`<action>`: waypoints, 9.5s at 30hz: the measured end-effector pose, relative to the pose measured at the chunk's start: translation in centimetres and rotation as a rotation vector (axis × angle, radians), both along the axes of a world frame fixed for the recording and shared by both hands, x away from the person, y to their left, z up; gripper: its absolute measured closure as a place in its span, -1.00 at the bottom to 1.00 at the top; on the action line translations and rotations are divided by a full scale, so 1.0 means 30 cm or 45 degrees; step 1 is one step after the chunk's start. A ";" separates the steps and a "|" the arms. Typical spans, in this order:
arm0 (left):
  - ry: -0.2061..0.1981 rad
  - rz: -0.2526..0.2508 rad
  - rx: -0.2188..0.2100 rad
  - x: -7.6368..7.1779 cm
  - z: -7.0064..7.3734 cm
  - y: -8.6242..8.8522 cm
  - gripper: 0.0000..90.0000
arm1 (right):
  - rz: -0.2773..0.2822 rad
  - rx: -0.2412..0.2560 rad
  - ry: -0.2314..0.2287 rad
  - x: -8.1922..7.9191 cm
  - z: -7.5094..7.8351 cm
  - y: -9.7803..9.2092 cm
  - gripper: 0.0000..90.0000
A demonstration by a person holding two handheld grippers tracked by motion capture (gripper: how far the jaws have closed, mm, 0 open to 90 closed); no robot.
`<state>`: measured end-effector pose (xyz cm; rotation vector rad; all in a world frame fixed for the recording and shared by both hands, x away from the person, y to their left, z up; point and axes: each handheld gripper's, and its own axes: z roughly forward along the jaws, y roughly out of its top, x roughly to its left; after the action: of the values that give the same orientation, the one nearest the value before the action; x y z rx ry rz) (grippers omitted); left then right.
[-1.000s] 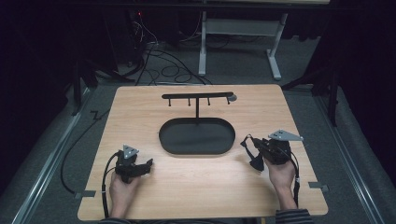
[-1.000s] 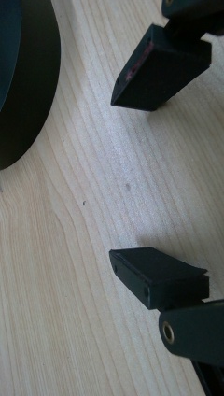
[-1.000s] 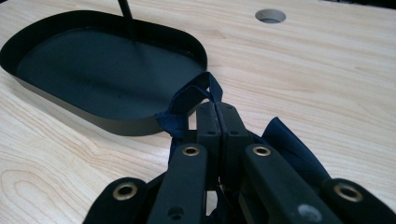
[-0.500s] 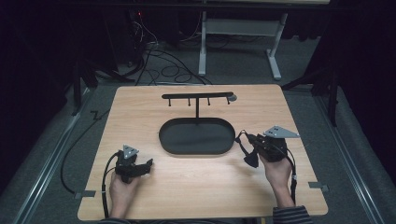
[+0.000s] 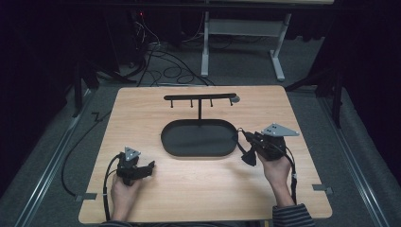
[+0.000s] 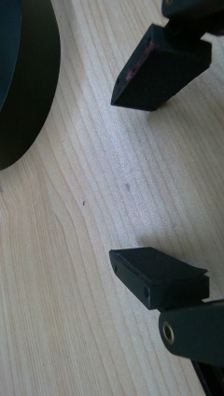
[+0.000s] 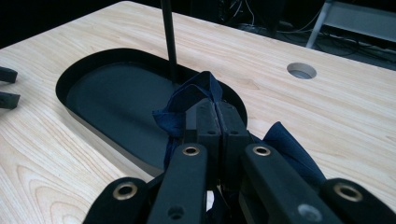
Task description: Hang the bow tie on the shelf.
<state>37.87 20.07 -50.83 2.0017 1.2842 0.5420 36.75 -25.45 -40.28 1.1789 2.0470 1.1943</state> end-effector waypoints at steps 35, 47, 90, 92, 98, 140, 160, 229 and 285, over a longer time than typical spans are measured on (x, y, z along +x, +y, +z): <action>0.000 0.000 0.000 0.000 0.000 0.000 -0.51 | 0.043 0.012 -0.049 0.066 0.086 0.051 1.00; 0.000 0.000 0.000 0.000 0.000 0.000 -0.51 | 0.036 0.026 -0.068 0.112 0.126 0.065 1.00; 0.000 0.000 0.001 0.000 0.000 0.000 -0.52 | -0.079 0.012 -0.072 0.302 0.150 0.098 1.00; 0.000 0.000 0.001 0.000 0.000 0.000 -0.52 | -0.088 0.014 -0.067 0.308 0.145 0.096 1.00; 0.000 0.000 0.001 0.000 0.000 0.000 -0.52 | -0.097 0.012 -0.048 0.322 0.132 0.089 1.00; 0.001 -0.002 0.002 0.000 0.000 0.000 -0.51 | -0.096 0.089 -0.025 0.245 0.158 -0.014 0.60; 0.001 0.000 0.001 -0.001 0.000 0.000 -0.51 | -0.127 0.188 -0.003 0.178 0.154 -0.113 0.35; 0.003 -0.003 0.003 -0.002 0.000 0.000 -0.51 | -0.181 0.249 0.005 -0.110 0.057 -0.265 0.31; 0.002 -0.003 0.006 -0.002 0.001 0.000 -0.51 | -0.069 0.322 0.138 -0.107 -0.102 -0.158 0.31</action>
<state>37.82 20.07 -50.82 2.0075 1.2819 0.5428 33.55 -30.19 -43.33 1.4361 1.9690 1.4220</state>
